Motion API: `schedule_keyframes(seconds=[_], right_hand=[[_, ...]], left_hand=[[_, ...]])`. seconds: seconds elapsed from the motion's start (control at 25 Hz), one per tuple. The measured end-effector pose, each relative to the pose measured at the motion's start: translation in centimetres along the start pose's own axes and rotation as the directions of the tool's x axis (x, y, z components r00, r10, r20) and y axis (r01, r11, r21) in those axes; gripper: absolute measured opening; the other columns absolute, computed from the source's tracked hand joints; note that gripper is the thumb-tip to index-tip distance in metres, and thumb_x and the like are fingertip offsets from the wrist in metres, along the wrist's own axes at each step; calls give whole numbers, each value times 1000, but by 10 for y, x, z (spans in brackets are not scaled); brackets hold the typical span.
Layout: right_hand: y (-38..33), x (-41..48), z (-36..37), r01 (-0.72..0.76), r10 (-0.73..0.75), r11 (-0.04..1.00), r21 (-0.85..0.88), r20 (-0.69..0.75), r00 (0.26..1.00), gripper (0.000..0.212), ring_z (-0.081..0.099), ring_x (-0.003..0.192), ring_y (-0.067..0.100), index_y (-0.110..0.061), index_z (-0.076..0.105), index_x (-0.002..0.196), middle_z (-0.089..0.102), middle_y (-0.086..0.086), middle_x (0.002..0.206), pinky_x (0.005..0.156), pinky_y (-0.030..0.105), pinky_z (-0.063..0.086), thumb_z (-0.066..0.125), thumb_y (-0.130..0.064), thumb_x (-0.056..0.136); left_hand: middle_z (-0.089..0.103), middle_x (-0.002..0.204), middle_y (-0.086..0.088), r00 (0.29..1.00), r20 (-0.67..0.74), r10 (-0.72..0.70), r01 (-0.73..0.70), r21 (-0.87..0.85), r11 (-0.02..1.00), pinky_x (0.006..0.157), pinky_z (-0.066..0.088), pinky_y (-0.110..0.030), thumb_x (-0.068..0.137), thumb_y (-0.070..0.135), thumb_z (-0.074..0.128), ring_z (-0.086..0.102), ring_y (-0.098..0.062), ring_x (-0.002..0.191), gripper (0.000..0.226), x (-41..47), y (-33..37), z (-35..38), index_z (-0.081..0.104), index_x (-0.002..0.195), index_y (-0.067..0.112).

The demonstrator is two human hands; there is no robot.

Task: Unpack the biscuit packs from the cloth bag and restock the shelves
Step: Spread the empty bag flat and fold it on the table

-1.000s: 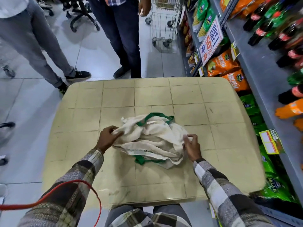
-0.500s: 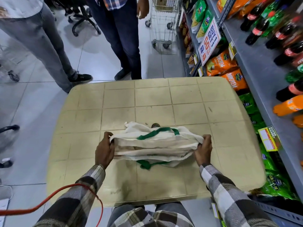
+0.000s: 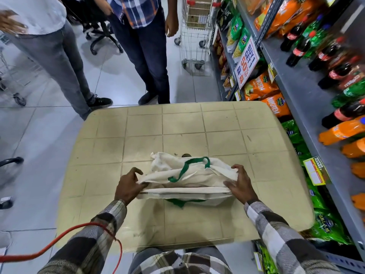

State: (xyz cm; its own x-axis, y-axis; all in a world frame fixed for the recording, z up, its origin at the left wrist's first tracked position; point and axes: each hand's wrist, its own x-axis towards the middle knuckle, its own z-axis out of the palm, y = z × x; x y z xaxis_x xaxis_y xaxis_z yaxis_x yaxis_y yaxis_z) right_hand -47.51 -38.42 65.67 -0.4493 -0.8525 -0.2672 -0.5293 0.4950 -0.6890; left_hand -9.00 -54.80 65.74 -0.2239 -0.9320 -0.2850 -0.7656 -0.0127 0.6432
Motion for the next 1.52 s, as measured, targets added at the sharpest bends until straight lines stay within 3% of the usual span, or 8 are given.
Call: schedule_keyframes(seconds=[0.16,0.4,0.68,0.8,0.92,1.24,1.4,1.52], right_hand=[[11,-14,-17,83,-74,991,-105,81,994,65,53,95,20,-31,47,107,54,0,108,77,33,47,88,-24,58],[36,-45,-24,-181,125,953,-242,-231,965,30,49,62,33,-20,39,74,51,4,69,55,33,39,57,4,72],[30,-2,-46,-68,186,967,-248,496,848,31,65,90,26,-34,58,84,68,7,97,79,39,55,79,-17,69],[-25,53,-68,-64,97,983,-170,198,975,25,63,80,26,-26,64,78,67,11,89,69,34,56,62,-1,81],[-85,103,-95,-47,21,989,-137,-181,983,30,65,83,37,-16,65,96,66,25,95,73,48,60,50,2,78],[-206,149,-186,233,-405,897,-375,-490,772,34,58,92,37,-15,56,99,62,16,103,72,38,47,46,5,74],[-211,131,-182,294,-540,824,-484,-515,665,22,49,103,32,-16,54,103,48,15,111,78,40,44,50,-7,84],[-163,112,-148,326,-473,875,-358,-484,737,29,51,96,29,-17,55,106,46,14,109,78,36,45,65,-8,81]], left_hand=[[53,61,4,999,-24,43,-39,123,992,54,34,-32,72,39,66,50,-18,60,23,-22,-6,2,51,68,21],[45,65,0,966,-60,252,-259,-173,950,59,34,-28,58,-1,50,42,-15,61,23,-53,-40,7,42,62,20],[62,62,-6,979,173,-112,146,-197,970,62,51,-32,50,18,66,58,-17,66,12,-12,-41,-12,57,58,19],[65,69,-12,964,249,-91,136,-167,977,75,57,-48,48,23,71,61,-21,71,20,44,-4,-48,61,63,13],[60,68,-9,999,-39,-11,2,-241,971,59,55,-25,59,19,78,58,-15,64,22,79,61,-92,60,69,12],[61,62,10,826,-510,238,-390,-214,895,49,38,-7,74,0,65,48,9,48,23,118,178,-216,58,69,21],[69,80,2,778,-545,313,-505,-245,828,59,51,-17,72,-10,62,61,2,69,36,99,170,-224,54,73,25],[74,97,-10,831,-438,344,-465,-206,861,77,58,-36,74,-10,67,68,-16,85,26,85,110,-187,67,88,12]])
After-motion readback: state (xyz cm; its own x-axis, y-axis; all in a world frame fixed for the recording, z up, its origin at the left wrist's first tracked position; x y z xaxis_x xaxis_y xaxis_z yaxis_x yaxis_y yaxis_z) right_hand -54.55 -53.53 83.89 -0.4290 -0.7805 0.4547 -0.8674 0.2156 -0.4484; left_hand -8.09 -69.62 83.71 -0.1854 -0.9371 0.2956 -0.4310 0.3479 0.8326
